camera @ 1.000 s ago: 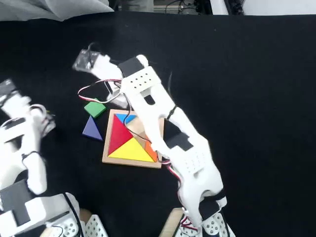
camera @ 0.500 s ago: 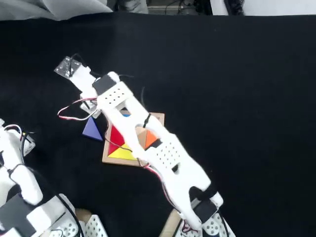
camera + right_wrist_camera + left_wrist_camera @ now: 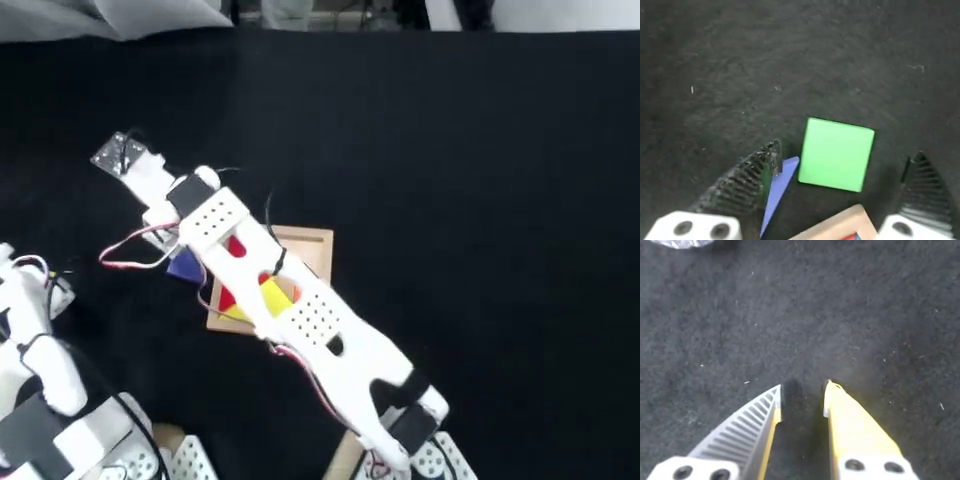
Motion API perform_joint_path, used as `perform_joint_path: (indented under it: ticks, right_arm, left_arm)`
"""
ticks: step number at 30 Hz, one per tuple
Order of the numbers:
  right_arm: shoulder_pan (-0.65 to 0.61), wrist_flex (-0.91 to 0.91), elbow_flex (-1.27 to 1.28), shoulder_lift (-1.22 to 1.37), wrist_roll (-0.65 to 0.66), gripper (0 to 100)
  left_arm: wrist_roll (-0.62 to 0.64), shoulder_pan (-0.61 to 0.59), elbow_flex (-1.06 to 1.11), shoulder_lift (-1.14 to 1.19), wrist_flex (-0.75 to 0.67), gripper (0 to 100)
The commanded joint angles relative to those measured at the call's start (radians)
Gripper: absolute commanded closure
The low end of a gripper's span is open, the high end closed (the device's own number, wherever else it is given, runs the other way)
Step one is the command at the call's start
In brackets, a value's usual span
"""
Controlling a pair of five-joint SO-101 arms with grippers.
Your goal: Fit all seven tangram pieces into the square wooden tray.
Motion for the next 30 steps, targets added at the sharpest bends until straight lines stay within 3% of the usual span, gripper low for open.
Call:
perform_joint_path:
  ticks: [1,7,16,20,26,30]
  right_arm:
    - [-0.018,0.008,-0.065,0.016,-0.009,63.8]
    - [0.017,0.009,-0.067,0.018,-0.008,80.2]
    - [0.051,0.043,-0.076,0.008,-0.002,80.1]
    - [0.097,0.109,-0.219,-0.051,-0.008,80.1]
    - [0.129,0.304,-0.245,-0.283,-0.002,80.1]
    - [0.167,0.31,-0.217,-0.41,-0.002,80.1]
  left_arm:
    - [-0.006,0.005,0.001,-0.034,-0.017,85]
    - [-0.006,0.005,0.001,-0.034,-0.018,85]
    - [-0.006,0.016,0.001,-0.034,-0.02,85]
    - [-0.006,0.018,0.002,-0.034,-0.02,85]
    - [-0.006,0.018,0.001,-0.034,-0.02,85]
    - [-0.006,0.018,0.001,-0.034,-0.02,85]
